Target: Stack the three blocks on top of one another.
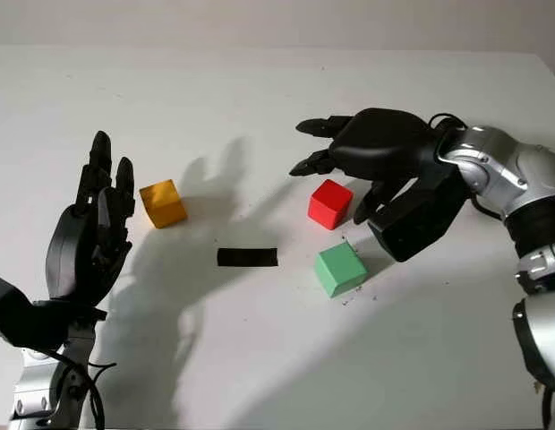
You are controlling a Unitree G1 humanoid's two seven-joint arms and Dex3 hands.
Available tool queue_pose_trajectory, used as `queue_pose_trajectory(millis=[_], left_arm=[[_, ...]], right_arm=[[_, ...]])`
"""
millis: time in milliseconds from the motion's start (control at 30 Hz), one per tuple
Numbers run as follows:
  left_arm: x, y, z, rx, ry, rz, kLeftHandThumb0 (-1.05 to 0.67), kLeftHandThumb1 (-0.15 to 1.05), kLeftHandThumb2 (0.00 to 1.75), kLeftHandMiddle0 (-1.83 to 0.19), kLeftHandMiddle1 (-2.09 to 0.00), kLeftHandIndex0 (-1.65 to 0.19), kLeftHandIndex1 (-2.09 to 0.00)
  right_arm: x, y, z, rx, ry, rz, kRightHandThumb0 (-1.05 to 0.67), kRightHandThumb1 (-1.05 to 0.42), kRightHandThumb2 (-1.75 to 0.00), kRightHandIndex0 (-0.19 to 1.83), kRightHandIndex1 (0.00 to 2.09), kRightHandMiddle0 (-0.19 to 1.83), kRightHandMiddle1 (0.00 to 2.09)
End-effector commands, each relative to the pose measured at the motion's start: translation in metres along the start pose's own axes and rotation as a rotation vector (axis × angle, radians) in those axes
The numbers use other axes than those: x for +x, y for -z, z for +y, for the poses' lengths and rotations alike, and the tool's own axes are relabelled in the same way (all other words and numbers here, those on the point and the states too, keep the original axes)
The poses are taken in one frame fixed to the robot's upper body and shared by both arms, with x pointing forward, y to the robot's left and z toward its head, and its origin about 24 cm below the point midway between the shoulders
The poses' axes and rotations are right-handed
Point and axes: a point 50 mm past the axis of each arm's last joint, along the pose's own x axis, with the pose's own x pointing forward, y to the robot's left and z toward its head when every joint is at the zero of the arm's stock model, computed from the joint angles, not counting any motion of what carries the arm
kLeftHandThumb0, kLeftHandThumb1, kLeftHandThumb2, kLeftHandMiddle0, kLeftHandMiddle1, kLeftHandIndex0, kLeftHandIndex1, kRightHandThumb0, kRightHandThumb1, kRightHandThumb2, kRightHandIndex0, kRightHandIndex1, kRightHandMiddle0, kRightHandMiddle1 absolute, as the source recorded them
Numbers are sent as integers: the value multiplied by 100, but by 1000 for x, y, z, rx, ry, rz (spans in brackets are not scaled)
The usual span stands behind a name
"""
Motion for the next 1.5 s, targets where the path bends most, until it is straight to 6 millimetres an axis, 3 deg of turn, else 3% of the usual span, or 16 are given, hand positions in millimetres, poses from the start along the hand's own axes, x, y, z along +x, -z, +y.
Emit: queue_pose_trajectory(millis=[0,467,500,600,767,1100,1467], left_arm=[[-3,-2,2,8,-2,-5,-75,105,63,19,0,19,0],[-4,-2,2,7,-2,11,-75,105,61,19,0,19,0],[-5,-2,2,9,-3,13,-75,105,61,19,0,19,0],[-5,-1,2,0,-6,13,-75,105,60,19,0,19,0],[-5,-1,1,-3,-4,16,-75,105,60,19,0,19,0],[-5,-1,-1,-3,-14,21,-74,105,59,19,0,19,0],[-7,0,-4,-16,-15,18,-73,105,58,19,0,19,0]], right_arm=[[0,-1,7,3,-3,-6,-57,-82,-6,0,4,43,9],[1,0,14,-33,56,-4,-44,-88,-7,9,8,71,23],[0,1,14,-33,60,-5,-42,-89,-6,11,7,72,34],[0,2,13,-35,68,-1,-38,-91,-5,14,6,50,95],[-1,3,12,-48,75,2,-37,-92,-6,18,7,47,126],[0,4,2,5,128,-3,-40,-92,-5,20,6,43,134],[7,-6,-40,77,255,-77,-37,-92,-5,22,6,49,120]])
